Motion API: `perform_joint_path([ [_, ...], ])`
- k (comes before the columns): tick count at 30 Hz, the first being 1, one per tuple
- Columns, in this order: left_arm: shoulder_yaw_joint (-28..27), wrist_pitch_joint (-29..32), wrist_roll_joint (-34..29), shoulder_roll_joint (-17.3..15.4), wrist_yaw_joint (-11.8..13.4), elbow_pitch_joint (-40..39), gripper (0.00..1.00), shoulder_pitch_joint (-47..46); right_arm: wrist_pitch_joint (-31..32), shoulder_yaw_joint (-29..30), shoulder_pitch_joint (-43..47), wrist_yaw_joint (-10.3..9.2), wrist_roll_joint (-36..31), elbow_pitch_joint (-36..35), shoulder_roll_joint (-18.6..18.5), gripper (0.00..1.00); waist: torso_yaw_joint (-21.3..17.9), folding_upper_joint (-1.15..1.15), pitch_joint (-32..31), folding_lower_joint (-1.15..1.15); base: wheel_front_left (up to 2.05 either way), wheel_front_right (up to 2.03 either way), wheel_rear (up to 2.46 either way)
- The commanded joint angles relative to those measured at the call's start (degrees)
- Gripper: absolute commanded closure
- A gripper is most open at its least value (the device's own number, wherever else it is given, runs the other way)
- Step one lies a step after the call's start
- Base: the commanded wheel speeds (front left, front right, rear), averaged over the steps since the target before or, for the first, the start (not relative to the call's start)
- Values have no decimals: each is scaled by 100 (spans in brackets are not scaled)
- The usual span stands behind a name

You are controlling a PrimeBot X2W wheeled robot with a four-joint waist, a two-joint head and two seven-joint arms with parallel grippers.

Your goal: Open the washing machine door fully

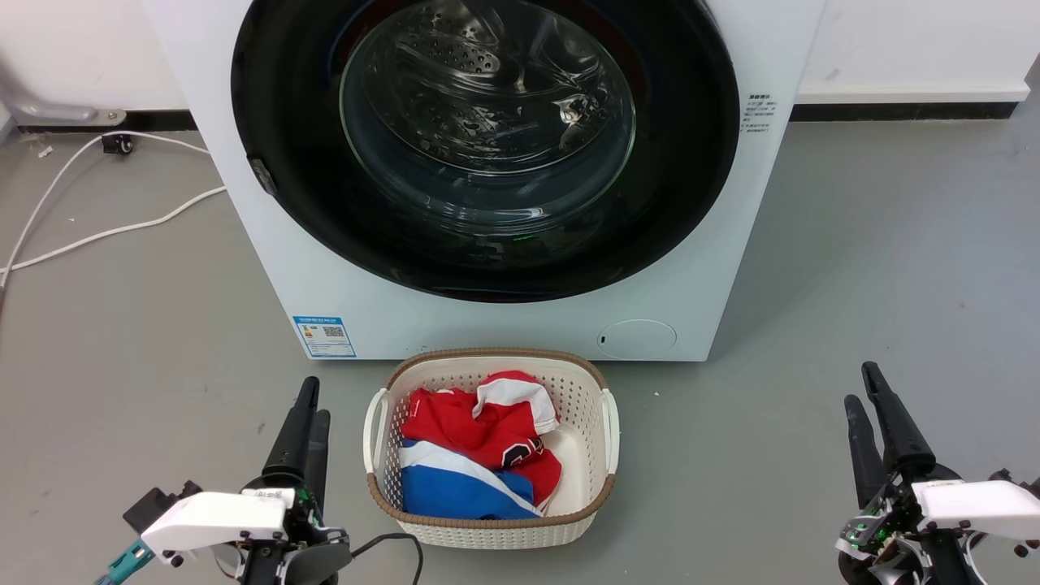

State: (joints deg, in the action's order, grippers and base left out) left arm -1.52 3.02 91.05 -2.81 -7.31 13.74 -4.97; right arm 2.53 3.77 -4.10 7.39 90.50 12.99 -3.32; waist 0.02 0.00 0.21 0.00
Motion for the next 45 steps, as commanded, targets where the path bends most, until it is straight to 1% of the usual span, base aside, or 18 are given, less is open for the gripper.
perform_joint_path([
  [1, 63, -54, -69, -30, -9, -123, 0, -182, -43, -29, -51, 3, -59, -132, -28, 0, 2, 0, -1, 0, 0, 0, 0],
  [4, 177, -143, -267, -55, -10, -148, 0, -218, -126, -75, -44, 3, -171, -172, -37, 0, 8, 0, 0, 0, 0, 0, 0],
  [8, 188, -243, -684, -47, -11, -197, 0, -239, -228, -134, -36, 4, -380, -220, -67, 0, 17, 0, 1, 0, 0, 0, 0],
  [12, 217, -339, -1114, -27, -12, -271, 0, -245, -324, -204, -37, 5, -801, -248, -127, 0, 25, 0, -1, 0, 0, 0, 0],
  [18, 264, -473, -1920, -15, -13, -348, 0, -254, -456, -196, -35, 5, -1757, -313, -140, 0, 33, 0, -3, 0, 0, 0, 0],
  [25, 429, -619, -2798, -12, -14, -376, 0, -282, -597, -101, -22, 6, -2879, -396, -60, 0, 35, 0, -11, 0, 0, 0, 0],
  [35, 505, -811, -4231, -12, -16, -404, 0, -335, -704, -90, -7, 8, -4528, -433, -31, 0, 52, 0, -35, 0, 0, 0, 0],
  [41, 595, -918, -4985, -23, 6, -345, 0, -356, -643, -125, 25, 8, -5248, -543, -6, 0, 58, 0, -53, 0, 0, 0, 0],
  [45, 625, -989, -5362, -23, 59, -298, 0, -378, -567, -147, 40, 9, -5613, -600, 4, 0, 62, 0, -55, 0, 0, 0, 0],
])
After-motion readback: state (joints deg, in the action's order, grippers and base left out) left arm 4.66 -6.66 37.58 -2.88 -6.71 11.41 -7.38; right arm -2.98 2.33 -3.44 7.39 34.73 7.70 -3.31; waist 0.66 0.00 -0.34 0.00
